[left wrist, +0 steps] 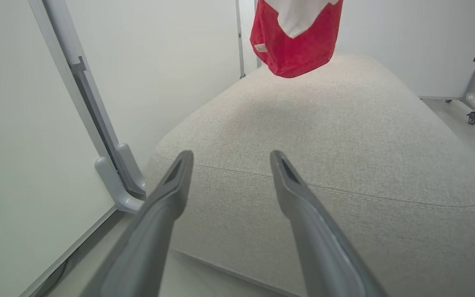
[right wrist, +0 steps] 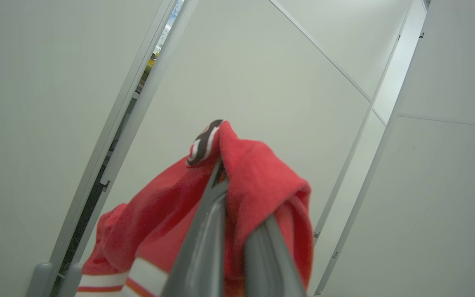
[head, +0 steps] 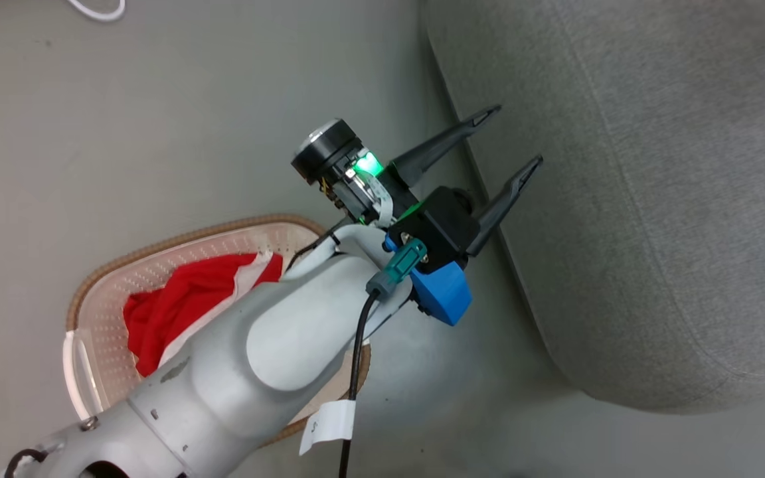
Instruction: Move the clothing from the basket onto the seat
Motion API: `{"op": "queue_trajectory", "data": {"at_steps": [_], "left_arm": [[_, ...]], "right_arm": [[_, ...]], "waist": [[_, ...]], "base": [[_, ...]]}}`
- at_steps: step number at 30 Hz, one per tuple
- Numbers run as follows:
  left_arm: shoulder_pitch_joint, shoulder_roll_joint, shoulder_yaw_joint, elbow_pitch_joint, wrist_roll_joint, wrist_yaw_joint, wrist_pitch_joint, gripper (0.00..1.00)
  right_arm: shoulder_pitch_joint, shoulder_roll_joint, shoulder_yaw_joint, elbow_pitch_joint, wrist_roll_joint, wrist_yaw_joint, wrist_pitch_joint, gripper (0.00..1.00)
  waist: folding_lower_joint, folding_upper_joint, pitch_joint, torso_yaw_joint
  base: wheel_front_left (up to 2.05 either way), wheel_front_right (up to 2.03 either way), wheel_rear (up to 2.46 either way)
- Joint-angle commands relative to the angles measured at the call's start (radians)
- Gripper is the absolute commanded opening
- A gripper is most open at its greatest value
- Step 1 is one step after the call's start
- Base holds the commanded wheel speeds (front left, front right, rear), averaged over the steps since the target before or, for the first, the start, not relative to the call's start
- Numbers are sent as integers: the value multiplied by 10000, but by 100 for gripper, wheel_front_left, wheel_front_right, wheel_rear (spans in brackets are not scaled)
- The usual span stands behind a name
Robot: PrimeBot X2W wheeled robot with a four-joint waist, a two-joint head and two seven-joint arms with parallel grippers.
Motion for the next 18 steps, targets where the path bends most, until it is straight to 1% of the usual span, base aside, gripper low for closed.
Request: {"op": "queue_trajectory", "data": {"at_steps": [1,4,8,12,18], "left_arm": [[-235,70,47,-52,87,56,-11,100],[-452,136,23,-146,183,78,57,100],[-681,207,-57,-270,284,60,130,100],[-834,259,-134,-407,369,77,197,100],[-883,379,-248,-553,395,83,291,100]], "right_arm": [[-247,-189,-206,173,77,1,-37,0],[-369,-527,-499,710,121,1,-37,0],[-272,-639,-519,1487,35,1,-37,0],[-47,-390,-665,2229,76,1,-37,0],[196,168,-900,3168,31,1,-37,0]], "waist": [[-2,0,585,34],[-2,0,1009,15],[-2,0,1479,-3],[-2,0,1833,-8],[-2,0,2187,24]], "base": [[0,0,0],[0,0,0],[0,0,0],[0,0,0],[0,0,0]]}}
